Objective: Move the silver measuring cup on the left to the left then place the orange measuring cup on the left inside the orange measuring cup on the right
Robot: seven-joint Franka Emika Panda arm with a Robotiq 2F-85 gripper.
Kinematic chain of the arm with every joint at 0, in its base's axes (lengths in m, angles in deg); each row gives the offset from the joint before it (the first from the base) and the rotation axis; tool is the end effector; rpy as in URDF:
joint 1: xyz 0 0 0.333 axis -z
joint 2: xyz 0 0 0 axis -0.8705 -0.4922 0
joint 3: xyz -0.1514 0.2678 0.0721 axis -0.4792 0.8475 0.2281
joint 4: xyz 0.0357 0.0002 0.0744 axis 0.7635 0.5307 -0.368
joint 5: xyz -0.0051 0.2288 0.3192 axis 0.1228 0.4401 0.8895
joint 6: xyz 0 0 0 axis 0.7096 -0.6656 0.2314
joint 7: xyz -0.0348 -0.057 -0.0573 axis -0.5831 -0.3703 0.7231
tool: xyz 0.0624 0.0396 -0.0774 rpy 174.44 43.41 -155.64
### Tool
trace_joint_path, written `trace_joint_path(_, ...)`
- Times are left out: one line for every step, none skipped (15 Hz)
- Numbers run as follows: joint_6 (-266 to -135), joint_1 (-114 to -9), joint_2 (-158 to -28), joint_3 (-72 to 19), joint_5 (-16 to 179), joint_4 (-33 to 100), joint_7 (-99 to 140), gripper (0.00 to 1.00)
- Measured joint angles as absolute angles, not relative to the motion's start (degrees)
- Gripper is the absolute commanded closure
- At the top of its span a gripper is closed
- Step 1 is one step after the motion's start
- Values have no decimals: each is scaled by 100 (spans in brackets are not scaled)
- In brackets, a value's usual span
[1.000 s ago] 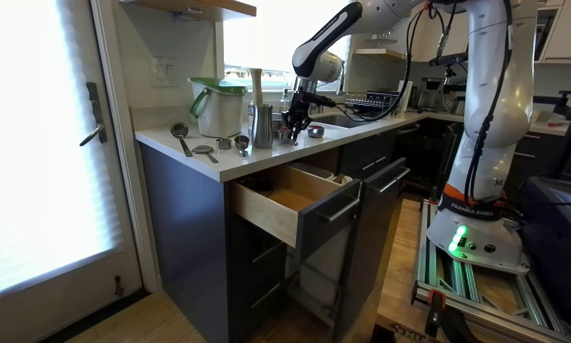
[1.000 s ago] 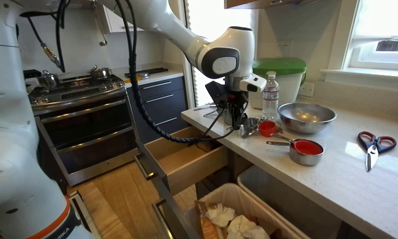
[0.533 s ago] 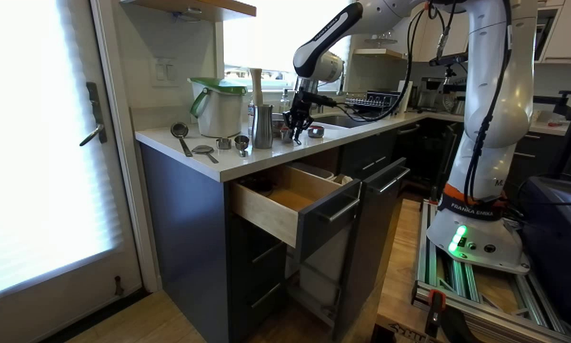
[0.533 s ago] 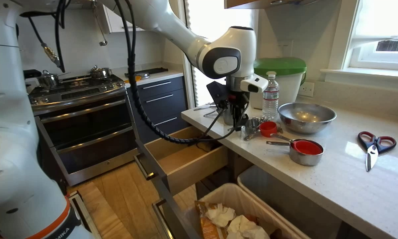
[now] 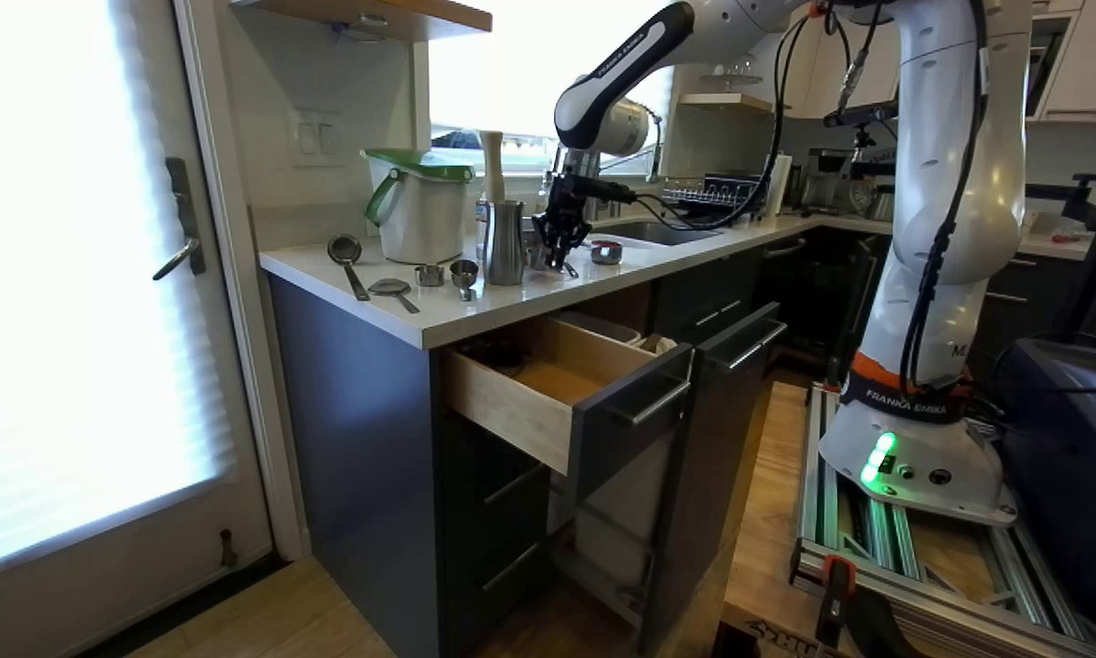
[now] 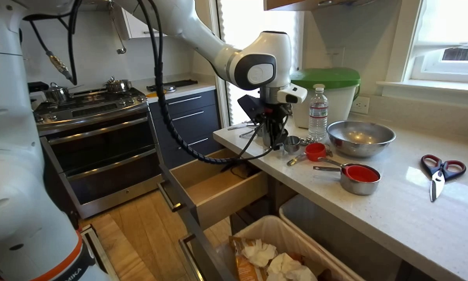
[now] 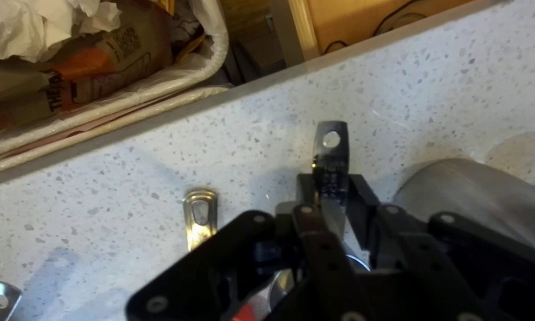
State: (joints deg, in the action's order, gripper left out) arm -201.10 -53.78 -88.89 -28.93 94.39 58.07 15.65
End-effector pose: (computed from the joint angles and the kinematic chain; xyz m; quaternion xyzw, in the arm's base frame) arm 0.5810 -0.1345 0.3512 -0.9632 0.2575 -0.0570 0.0528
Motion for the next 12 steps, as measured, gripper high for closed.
trace_joint_path(-20174, -5405, -8895, -2883, 9376, 5806, 1556, 94)
trace_joint_path(-20265, -5436, -8909, -2876, 9296, 5806, 1539, 94)
trace_joint_path(-20382, -5467, -8931, -2875, 9216, 5806, 1517, 94)
trace_joint_path(-20506, -5491, -8959, -2875, 9142, 5807, 1494, 94)
trace_joint_path(-20630, -5509, -8994, -2875, 9097, 5807, 1479, 94)
trace_joint_path(-20738, -5519, -9031, -2875, 9057, 5808, 1468, 94)
trace_joint_path(-20830, -5524, -9067, -2875, 9018, 5810, 1456, 94)
trace_joint_path(-20904, -5527, -9104, -2876, 8976, 5810, 1442, 94)
trace_joint_path(-20982, -5529, -9141, -2877, 8931, 5811, 1422, 94)
trace_joint_path(-21055, -5530, -9178, -2878, 8903, 5812, 1409, 92)
trace_joint_path(-21111, -5531, -9211, -2880, 8874, 5812, 1394, 53)
trace_joint_path(-21159, -5531, -9242, -2882, 8848, 5812, 1371, 52)
